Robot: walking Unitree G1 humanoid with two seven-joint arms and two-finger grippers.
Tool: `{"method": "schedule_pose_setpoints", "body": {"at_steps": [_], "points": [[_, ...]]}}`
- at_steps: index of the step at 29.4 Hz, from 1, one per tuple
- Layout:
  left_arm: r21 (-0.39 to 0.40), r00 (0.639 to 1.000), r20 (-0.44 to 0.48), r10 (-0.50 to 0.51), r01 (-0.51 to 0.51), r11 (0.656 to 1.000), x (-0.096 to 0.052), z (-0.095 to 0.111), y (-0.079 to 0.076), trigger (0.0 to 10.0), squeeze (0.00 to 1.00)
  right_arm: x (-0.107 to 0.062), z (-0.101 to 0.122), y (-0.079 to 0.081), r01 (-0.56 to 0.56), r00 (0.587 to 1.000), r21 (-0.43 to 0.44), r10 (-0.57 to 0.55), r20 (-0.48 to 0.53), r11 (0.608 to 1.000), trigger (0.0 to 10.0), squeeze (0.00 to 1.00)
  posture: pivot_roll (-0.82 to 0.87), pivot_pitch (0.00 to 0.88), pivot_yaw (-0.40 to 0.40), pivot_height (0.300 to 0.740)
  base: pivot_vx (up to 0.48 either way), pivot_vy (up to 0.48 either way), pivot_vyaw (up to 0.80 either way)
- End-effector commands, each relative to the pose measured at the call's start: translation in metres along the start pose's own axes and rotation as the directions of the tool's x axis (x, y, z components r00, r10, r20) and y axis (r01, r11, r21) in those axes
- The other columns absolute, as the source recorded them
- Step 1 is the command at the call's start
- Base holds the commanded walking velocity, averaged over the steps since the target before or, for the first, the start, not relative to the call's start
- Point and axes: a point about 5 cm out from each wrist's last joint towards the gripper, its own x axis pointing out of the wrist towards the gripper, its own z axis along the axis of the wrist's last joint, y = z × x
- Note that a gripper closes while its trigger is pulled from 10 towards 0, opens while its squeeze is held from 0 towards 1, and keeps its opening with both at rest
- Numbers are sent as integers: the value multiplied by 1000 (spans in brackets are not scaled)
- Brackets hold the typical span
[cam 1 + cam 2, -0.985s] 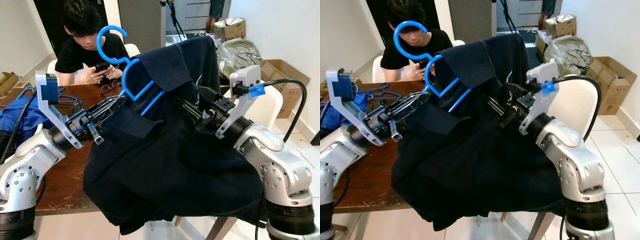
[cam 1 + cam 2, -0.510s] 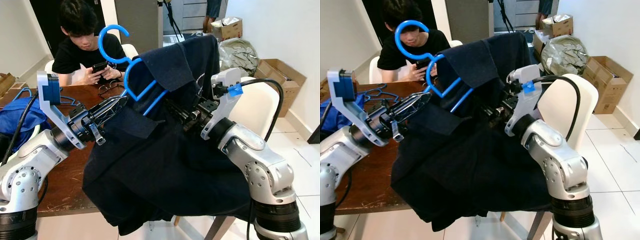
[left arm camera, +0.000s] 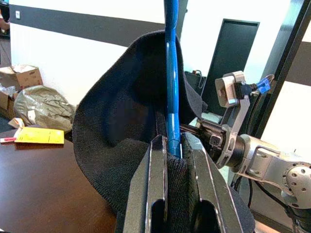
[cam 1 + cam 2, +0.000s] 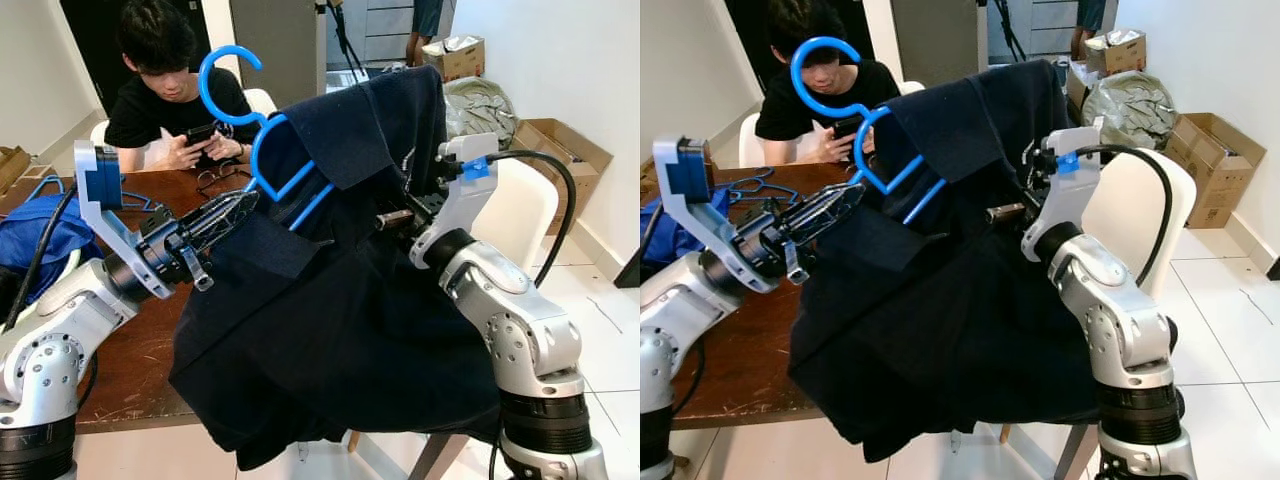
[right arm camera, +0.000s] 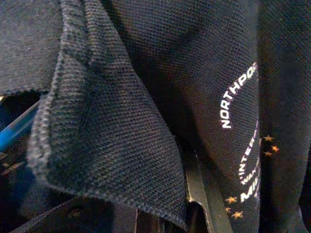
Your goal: Hang hanger
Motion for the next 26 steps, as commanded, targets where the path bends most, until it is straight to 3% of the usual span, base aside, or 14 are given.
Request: {"method": "schedule_pose_setpoints", "body": {"at_steps": [1, 9, 10, 12, 14, 22, 23, 24, 26], "points": [[8, 999, 28, -22, 21, 1000, 0, 3, -4, 10000, 0, 1, 4, -2, 13, 1000, 5, -13, 21, 1000, 0, 0, 30, 1, 57, 735, 0, 0, 0], [71, 997, -75, 37, -32, 997, -11, -3, 4, 10000, 0, 1, 15, -10, 51, 996, 48, -55, 77, 998, 0, 0, 29, 3, 61, 735, 0, 0, 0], [127, 982, -169, 84, -63, 990, -23, -8, 10, 10000, 0, 1, 21, -15, 66, 992, 57, -72, 101, 996, 0, 0, 28, 4, 62, 735, 0, 0, 0], [270, 904, -380, 193, -91, 959, -51, -18, 19, 10000, 0, -1, 31, -26, 95, 987, 56, -101, 126, 994, 0, 0, 34, 6, 60, 735, 0, 0, 0], [330, 854, -464, 237, -82, 941, -63, -23, 21, 10000, 0, -1, 33, -29, 106, 985, 55, -112, 131, 993, 0, 0, 43, 8, 55, 735, 0, 0, 0], [322, 821, -531, 210, -33, 946, -72, -29, 11, 10000, 0, 1, 32, -29, 111, 985, 57, -118, 126, 992, 0, 0, 50, 9, 50, 735, 0, 0, 0], [290, 822, -548, 155, 13, 957, -71, -26, 1, 10000, 0, 2, 31, -29, 112, 986, 55, -118, 119, 992, 0, 0, 57, 11, 43, 735, 0, 0, 0], [290, 822, -548, 155, 13, 957, -71, -26, 1, 10000, 0, 2, 31, -29, 112, 986, 55, -118, 119, 992, 0, 0, 57, 11, 43, 735, 0, 0, 0], [216, 817, -577, 18, 132, 968, -66, -19, -21, 10000, 0, 4, 29, -29, 116, 987, 52, -121, 103, 992, 0, 0, 62, 10, 38, 735, 0, 0, 0]]}}
